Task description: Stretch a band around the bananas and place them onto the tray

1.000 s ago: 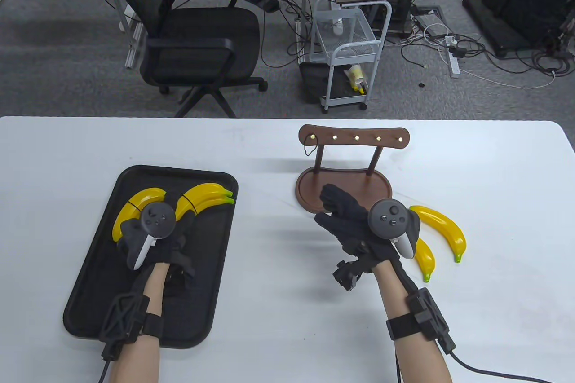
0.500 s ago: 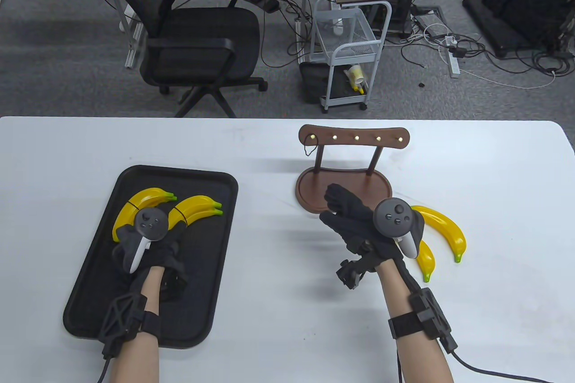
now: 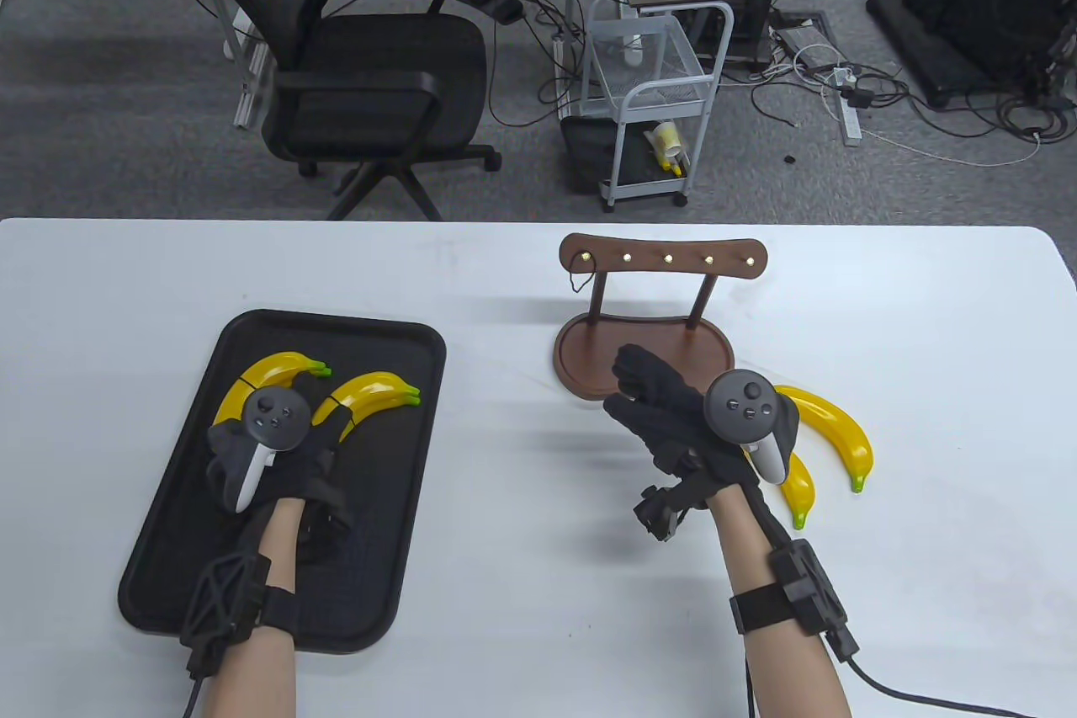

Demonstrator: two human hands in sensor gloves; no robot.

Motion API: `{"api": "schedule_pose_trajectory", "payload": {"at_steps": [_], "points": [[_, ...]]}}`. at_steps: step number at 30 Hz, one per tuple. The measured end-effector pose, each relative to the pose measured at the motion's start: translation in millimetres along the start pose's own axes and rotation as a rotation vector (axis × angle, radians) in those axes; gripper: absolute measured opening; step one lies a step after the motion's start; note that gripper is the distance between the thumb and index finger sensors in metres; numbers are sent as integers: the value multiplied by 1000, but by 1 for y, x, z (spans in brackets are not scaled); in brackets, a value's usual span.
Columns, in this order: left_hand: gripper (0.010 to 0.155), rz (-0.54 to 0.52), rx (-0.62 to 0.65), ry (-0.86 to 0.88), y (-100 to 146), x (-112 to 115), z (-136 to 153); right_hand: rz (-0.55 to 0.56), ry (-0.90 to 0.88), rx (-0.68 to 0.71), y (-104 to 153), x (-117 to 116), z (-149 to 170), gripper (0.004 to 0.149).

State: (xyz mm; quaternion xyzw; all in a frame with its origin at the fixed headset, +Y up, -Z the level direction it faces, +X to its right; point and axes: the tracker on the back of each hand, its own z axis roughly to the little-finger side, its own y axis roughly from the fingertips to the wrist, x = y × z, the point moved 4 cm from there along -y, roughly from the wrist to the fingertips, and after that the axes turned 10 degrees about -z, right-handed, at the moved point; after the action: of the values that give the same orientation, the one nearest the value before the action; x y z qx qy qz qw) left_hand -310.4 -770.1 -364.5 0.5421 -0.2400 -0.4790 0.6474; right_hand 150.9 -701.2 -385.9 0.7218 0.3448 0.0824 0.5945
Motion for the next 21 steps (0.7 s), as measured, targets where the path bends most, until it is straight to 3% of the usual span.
{"api": "schedule_pose_trajectory", "payload": {"at_steps": [13,21], "points": [[66,-70,240,194,19,-47,-74,1,0,-17,0,0,3,69],[64,-19,445,295,47,-52,-127,43,-63,-47,-5,-3,6,68]]}}
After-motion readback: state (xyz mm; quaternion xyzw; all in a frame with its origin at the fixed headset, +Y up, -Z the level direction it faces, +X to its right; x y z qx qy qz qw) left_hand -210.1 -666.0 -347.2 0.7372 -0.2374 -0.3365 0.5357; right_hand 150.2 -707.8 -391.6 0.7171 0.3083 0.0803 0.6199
